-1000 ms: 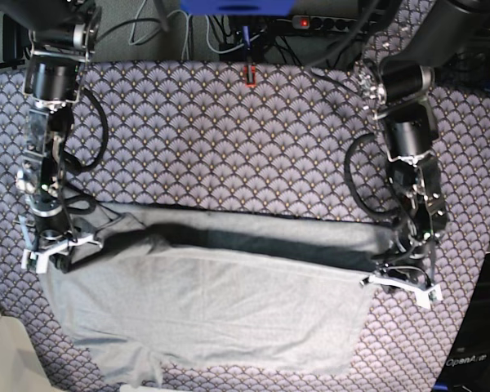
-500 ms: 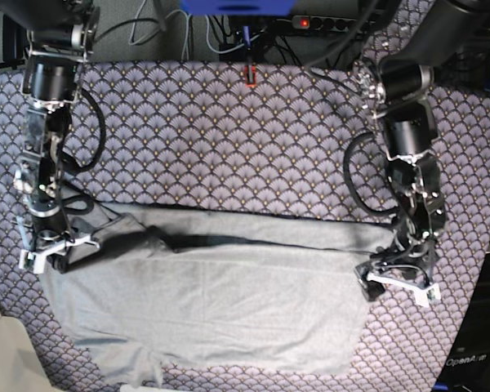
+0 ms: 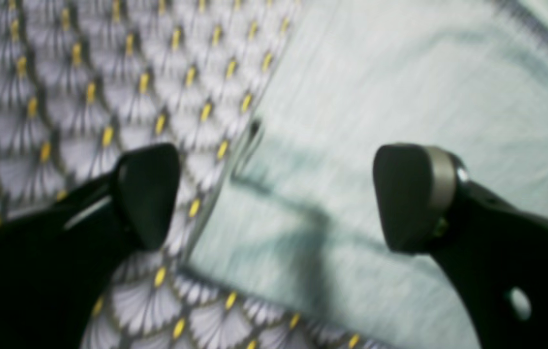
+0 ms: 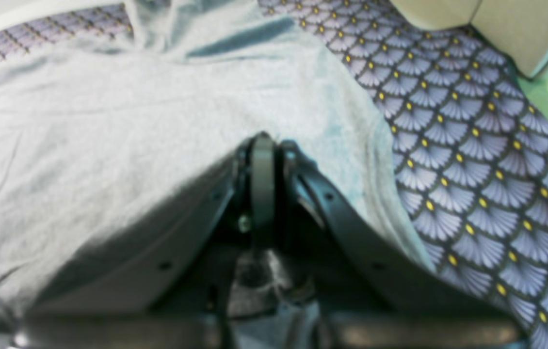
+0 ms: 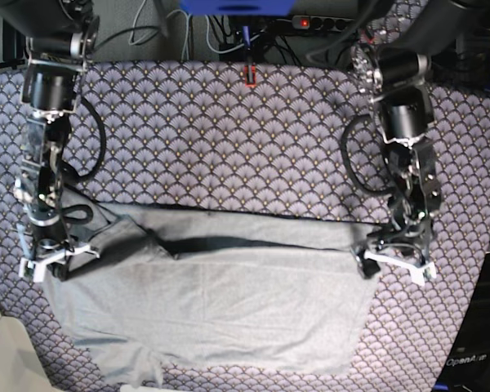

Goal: Fold the T-shirt properly
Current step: 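Lower the held edge onto the shirt body and open both grippers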

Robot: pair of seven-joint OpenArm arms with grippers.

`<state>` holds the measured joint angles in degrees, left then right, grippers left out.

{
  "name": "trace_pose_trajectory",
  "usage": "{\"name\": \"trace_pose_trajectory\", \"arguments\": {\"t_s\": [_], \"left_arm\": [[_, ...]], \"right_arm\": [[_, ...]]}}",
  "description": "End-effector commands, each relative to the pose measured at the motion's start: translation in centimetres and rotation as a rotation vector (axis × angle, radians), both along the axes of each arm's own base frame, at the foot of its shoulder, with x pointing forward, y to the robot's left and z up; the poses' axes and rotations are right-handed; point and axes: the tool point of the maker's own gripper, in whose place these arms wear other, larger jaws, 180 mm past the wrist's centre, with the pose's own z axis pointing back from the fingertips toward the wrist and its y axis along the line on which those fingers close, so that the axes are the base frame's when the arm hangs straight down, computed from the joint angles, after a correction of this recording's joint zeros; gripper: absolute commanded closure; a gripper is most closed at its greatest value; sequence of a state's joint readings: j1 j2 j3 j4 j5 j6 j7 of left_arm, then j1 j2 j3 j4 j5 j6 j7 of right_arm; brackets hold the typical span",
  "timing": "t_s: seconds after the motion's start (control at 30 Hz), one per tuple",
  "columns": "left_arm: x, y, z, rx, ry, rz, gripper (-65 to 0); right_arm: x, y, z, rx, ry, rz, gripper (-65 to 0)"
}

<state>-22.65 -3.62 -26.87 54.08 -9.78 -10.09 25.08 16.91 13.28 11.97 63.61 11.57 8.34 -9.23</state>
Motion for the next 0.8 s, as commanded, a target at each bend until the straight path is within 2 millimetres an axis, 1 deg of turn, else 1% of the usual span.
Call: {"name": "trace_pose_trajectory", "arguments": {"t_s": [0.0,0.03,0.17,0.27,0.3,0.37,0.43,0.53,0.6,0.67,0.77], "left_arm": [[1.5,0.5,2.6,0.011,-0.081,0.006,-62.8],[1.2,0.7,2.3,0.014,-0.075,0.007,-62.8],[0.5,1.1,1.5,0.018,-0.056,0.012,-62.8],[-0.3,1.1,0.7,0.02,-0.039,0.011,-62.8],[-0.3,1.2,1.0,0.028,-0.046,0.011,-62.8],[-0.9,1.5,1.4,0.044,-0.058,0.014,-62.8],[-1.2,1.7,1.9,0.058,-0.074,0.013,-62.8],[-1.4,2.0,3.4,0.086,-0.112,0.012,-62.8],[-1.6,2.1,4.0,0.097,-0.126,0.015,-62.8],[-1.6,2.3,4.4,0.104,-0.138,0.017,-62.8],[-1.7,2.3,4.4,0.103,-0.137,0.019,-62.8]], "right_arm": [[1.3,-0.5,2.0,-0.015,-0.053,0.002,0.0],[1.6,-0.4,1.5,-0.011,-0.039,0.004,0.0],[2.8,-0.6,1.1,-0.009,-0.013,0.009,0.0],[3.7,-0.4,1.4,-0.007,-0.01,0.017,-0.2],[3.9,-0.4,1.4,-0.004,-0.009,0.015,-1.9],[4.1,-0.5,1.4,0.0,-0.009,0.013,-7.9],[4.3,-0.5,1.5,0.001,-0.01,0.013,-15.4],[4.2,-0.6,1.5,0.002,-0.01,0.01,-27.3],[4.2,-0.5,1.5,0.002,-0.009,0.011,-30.6],[4.2,-0.7,1.5,0.004,-0.011,0.006,-30.6],[4.0,-0.8,1.4,0.001,-0.008,0.005,-30.6]]}}
